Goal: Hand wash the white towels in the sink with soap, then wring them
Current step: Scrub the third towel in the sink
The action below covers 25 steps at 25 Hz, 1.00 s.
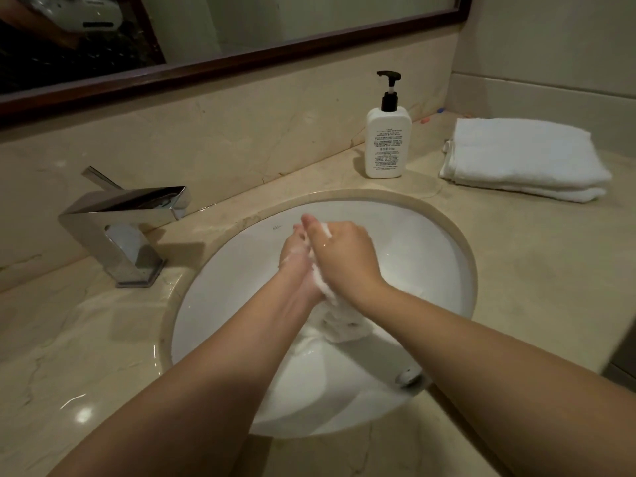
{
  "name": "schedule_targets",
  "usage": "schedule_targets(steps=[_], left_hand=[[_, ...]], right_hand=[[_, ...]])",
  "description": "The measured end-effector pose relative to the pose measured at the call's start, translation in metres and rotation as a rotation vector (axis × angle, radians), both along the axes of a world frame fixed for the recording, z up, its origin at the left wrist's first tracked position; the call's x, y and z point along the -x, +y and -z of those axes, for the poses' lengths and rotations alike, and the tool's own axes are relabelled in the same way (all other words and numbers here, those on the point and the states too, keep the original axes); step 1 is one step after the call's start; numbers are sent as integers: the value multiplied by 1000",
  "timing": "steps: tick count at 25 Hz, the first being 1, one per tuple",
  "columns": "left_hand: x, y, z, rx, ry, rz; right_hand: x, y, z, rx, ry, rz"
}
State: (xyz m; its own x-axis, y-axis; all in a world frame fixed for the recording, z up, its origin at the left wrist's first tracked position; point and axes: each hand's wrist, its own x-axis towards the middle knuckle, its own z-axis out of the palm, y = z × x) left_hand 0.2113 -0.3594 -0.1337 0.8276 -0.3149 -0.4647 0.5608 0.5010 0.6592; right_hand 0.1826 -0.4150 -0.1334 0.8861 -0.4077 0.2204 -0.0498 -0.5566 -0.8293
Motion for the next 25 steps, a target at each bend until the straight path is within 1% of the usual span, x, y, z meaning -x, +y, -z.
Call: schedule_targets(steps=[2, 3, 4, 6, 7, 9, 10, 11, 14, 15, 17, 18, 19, 21, 22, 23, 25], left_hand=[[2, -2, -5, -107, 8, 53], [2, -4, -5, -122, 15, 80], [2, -3, -4, -102, 4, 65], [0, -1, 0, -50, -11, 29], [-1, 0, 0, -35, -8, 34], [3, 1, -4, -9, -2, 64], [3, 0, -5, -27, 7, 107], [3, -1, -5, -63, 16, 106], [4, 4, -5, -60, -3, 25], [5, 2, -4, -89, -10, 14], [8, -5, -5, -146, -13, 43], [9, -6, -5, -157, -4, 68], [9, -4, -5, -151, -14, 67], [5, 2, -3, -131, -69, 54], [6, 4, -5, -178, -93, 69], [7, 6, -7, -196, -81, 77], [11, 2, -15, -169, -20, 73]], right_hand=[[-8, -17, -6, -54, 38, 150], [-10, -20, -6, -57, 54, 182], [-6, -17, -5, -27, 40, 141], [5, 2, 0, 29, -5, -29], [6, 4, 1, 13, -4, -29], [-6, -12, -2, -85, 52, 112], [-11, -18, -3, -104, 78, 189], [-10, -17, -1, -92, 75, 204], [3, 7, 6, 43, 4, -3], [1, 3, 5, 61, 9, 23], [-9, -16, -4, -2, 37, 179], [-11, -21, -4, -12, 47, 222], [-8, -18, -2, 1, 32, 192], [3, 1, 3, 63, 2, 18], [4, 4, 3, 64, -5, 5], [0, -1, 0, 38, 6, 53], [-10, -16, -6, -58, 46, 199]])
